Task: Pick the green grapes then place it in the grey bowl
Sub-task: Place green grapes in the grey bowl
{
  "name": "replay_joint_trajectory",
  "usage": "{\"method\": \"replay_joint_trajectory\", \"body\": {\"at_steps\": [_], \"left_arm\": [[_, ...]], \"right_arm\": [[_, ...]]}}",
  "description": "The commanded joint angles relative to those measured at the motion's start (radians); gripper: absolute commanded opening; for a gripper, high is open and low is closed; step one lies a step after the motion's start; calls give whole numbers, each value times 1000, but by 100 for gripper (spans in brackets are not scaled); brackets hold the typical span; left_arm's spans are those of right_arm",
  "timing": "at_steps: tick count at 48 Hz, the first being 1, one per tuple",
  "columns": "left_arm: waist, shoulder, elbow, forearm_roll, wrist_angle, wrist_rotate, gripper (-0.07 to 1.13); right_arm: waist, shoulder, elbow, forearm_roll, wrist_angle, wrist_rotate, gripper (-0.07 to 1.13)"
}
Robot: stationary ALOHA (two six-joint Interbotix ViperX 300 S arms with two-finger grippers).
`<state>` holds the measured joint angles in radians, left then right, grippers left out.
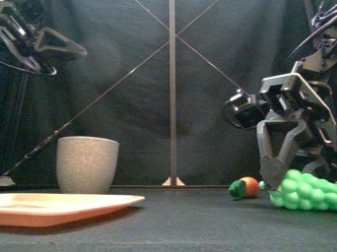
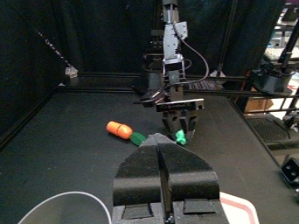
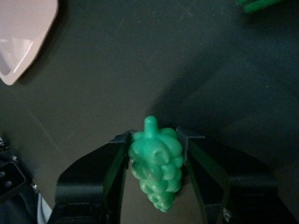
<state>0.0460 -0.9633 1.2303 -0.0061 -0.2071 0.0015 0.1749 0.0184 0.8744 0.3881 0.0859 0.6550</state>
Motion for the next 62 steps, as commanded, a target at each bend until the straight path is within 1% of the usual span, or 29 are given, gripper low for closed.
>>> {"method": "replay_joint_trajectory", "body": {"at_steps": [1, 7, 11, 18, 26, 31, 35, 39, 44, 47, 54, 57, 62], "left_arm": [[-2, 3, -14, 0, -5, -2, 5], [-2, 3, -14, 0, -5, -2, 5], [-2, 3, -14, 0, -5, -2, 5], [-2, 3, -14, 0, -5, -2, 5], [0, 3, -11, 0, -3, 0, 5], [2, 3, -8, 0, -5, 2, 5], [5, 3, -6, 0, -5, 2, 5], [5, 3, -8, -2, -5, 2, 5], [5, 3, -6, 0, -5, 2, 5], [5, 3, -6, 0, -3, 2, 5], [6, 3, -6, 0, -5, 2, 5], [5, 3, -6, 0, -5, 2, 5], [2, 3, -5, -2, -5, 0, 5]], "right_arm": [[8, -6, -21, -6, 2, -2, 76], [2, -12, -80, -49, 0, -11, 76], [-23, -18, -147, -132, 0, -12, 76], [-83, -20, -268, -313, -2, -14, 76], [-173, -2, -416, -555, -12, -15, 76], [-238, 34, -499, -693, -48, -9, 76], [-284, 86, -572, -785, -106, -5, 76], [-318, 146, -638, -834, -152, -6, 76], [-353, 213, -724, -862, -176, -14, 76], [-364, 253, -775, -887, -181, -20, 76], [-373, 342, -887, -977, -181, -11, 76], [-371, 376, -922, -988, -178, -6, 76], [-373, 416, -963, -968, -175, -3, 76]]}}
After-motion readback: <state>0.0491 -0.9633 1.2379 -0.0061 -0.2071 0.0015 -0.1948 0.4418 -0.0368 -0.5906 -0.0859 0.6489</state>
